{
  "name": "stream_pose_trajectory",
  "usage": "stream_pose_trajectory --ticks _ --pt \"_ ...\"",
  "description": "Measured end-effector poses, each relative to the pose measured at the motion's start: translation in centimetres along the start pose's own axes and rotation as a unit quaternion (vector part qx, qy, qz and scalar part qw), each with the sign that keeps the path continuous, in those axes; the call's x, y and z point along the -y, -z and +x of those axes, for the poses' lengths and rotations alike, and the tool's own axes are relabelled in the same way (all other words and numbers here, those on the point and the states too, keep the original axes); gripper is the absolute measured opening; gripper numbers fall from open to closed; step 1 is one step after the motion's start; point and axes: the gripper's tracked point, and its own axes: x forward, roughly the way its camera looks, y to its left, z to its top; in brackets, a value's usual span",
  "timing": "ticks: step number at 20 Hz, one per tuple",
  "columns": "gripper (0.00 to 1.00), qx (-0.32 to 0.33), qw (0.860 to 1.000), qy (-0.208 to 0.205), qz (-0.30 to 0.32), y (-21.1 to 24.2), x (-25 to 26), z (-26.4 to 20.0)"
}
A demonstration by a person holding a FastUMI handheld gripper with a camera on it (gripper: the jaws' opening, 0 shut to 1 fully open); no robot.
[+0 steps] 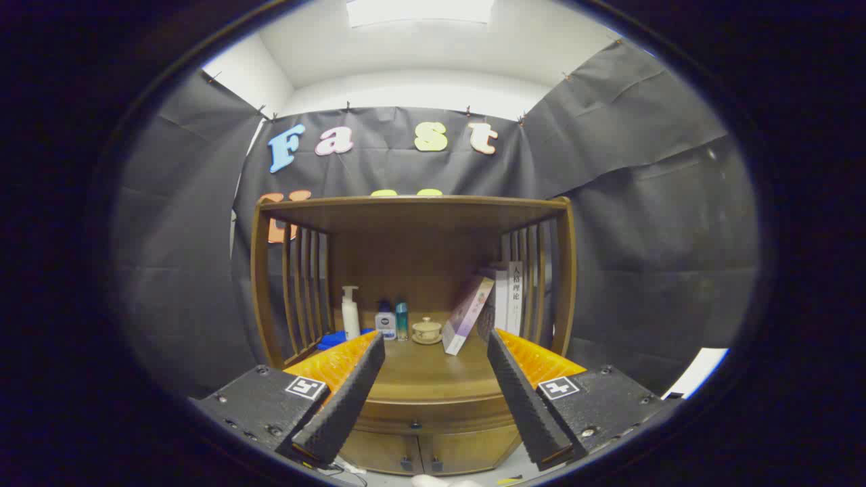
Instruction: Pull open the drawer, take out the items inside it, and place them on the countertop above the cabinet.
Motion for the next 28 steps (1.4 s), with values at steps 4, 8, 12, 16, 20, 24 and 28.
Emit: stream_pose_trajectory --ticks 4,8,12,16,20,24,28 --pt "0.99 0.002 1.000 0.005 0.003 -0.9 0.5 0.2" --pt "0.99 0.005 1.000 0.005 -0.009 -1.9 0.4 0.3" --pt "0.99 0.002 1.000 0.000 -0.004 -1.6 0.0 0.1" --pt "0.99 -0.007 1.000 0.001 -0.011 0.0 0.1 0.6" --pt "0.99 -0.017 1.000 -0.003 -0.012 2.1 0.0 1.1" --pt "0.99 -0.029 1.000 -0.008 -0.007 5.8 -0.4 2.1" --pt "0.99 -0.041 0.999 -0.004 -0.008 10.4 0.0 3.3"
